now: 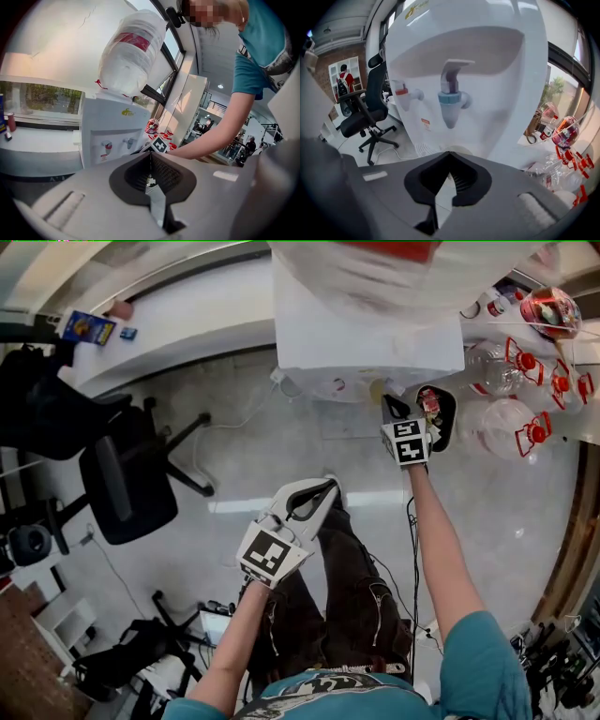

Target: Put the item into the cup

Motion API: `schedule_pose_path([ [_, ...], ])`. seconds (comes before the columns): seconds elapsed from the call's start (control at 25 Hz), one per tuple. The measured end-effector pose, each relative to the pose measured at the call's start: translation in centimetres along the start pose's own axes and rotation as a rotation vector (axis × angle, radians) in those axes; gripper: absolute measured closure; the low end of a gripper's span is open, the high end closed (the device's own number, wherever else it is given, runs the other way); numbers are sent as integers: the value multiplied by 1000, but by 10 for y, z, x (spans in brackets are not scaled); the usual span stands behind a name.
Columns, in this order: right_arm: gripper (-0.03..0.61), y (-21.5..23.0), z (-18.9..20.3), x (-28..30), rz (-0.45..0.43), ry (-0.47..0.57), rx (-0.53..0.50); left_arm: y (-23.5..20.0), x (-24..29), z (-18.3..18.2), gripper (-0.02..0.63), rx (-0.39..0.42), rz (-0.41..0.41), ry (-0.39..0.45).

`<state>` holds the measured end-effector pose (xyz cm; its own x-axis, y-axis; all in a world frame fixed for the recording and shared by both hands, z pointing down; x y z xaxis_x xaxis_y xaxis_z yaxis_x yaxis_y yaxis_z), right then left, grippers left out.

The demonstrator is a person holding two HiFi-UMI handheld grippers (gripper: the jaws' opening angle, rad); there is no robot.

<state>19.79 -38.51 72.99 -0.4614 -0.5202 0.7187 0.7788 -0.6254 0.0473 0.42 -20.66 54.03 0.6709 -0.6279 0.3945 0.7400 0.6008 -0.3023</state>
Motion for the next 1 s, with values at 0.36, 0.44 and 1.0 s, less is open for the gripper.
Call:
schedule_pose_path([
  [0.36,555,4,3,14,-26,-51,7,2,2,3,613,-1,-1,-12],
  [0.44,529,4,4,14,-31,-53,17,3,2,3,613,6,1,-16],
  [1.0,517,0,4,-6,-67,4,97,12,-2,3,614,31,7,-27],
])
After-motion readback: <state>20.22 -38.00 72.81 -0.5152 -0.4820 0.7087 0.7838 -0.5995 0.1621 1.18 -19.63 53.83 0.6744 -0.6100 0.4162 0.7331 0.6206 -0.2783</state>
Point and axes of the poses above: the fingertips, and each gripper's own axes: x forward along the fingers, y to its right, z out of its underside, the point moved 7 cm from there along -x, backward along the fingers, and after that the axes turned 6 degrees about -z, right-handed, at the moved point
